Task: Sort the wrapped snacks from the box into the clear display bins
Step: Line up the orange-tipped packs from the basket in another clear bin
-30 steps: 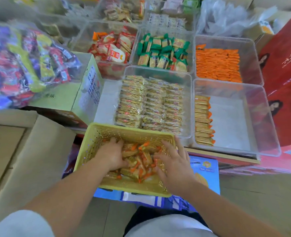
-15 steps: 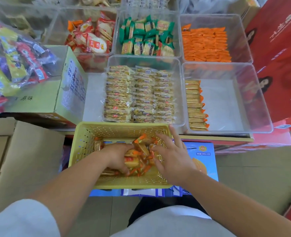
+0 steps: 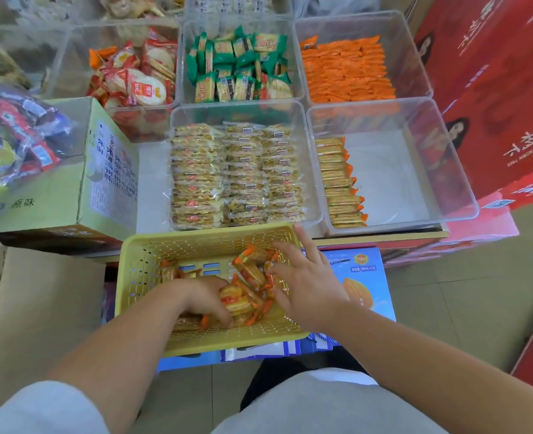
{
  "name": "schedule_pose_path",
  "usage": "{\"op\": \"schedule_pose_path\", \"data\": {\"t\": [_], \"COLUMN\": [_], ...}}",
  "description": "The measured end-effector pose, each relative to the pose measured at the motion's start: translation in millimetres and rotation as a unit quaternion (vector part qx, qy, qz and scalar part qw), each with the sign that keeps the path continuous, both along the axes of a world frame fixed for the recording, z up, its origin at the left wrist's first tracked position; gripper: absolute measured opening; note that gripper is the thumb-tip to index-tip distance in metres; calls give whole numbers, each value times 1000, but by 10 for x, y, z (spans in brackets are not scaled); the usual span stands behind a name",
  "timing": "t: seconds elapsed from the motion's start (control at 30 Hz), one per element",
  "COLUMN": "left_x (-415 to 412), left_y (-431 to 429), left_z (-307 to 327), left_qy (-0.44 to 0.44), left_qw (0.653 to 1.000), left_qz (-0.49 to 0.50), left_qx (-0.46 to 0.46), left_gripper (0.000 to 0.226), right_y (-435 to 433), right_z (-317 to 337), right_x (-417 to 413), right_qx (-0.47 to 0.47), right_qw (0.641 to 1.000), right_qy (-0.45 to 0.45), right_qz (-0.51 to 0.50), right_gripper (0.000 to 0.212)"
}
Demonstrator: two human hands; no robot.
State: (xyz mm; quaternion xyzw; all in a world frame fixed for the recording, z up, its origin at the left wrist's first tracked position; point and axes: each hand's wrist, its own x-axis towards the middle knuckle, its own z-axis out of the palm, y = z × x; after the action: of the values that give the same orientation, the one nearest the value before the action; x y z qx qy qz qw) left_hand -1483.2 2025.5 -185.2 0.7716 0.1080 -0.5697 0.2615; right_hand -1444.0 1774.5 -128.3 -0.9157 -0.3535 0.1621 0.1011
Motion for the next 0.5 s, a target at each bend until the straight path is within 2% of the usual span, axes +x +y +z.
{"op": "schedule_pose_path", "data": {"t": [0.13, 0.33, 0.37, 0.5], "left_x": [24, 35, 33, 10], "left_y": [-46, -44, -42, -20], "left_z": [12, 44, 63, 210], "left_qy": [-22, -21, -29, -96], "left_qw": [998, 999, 999, 993], "left_qz": [-30, -16, -11, 58], "left_qx": [52, 37, 29, -25], "left_gripper": [118, 122, 117, 71], "right_y": [2, 17, 16, 13], "right_z": [6, 21, 21, 20], "right_x": [3, 7, 12, 28], "right_qx": [-2, -4, -5, -11], "right_qw": [1000, 1000, 1000, 1000], "right_qy": [5, 3, 4, 21], "right_qz": [-3, -8, -7, -6], "right_gripper": [36, 38, 38, 41]}}
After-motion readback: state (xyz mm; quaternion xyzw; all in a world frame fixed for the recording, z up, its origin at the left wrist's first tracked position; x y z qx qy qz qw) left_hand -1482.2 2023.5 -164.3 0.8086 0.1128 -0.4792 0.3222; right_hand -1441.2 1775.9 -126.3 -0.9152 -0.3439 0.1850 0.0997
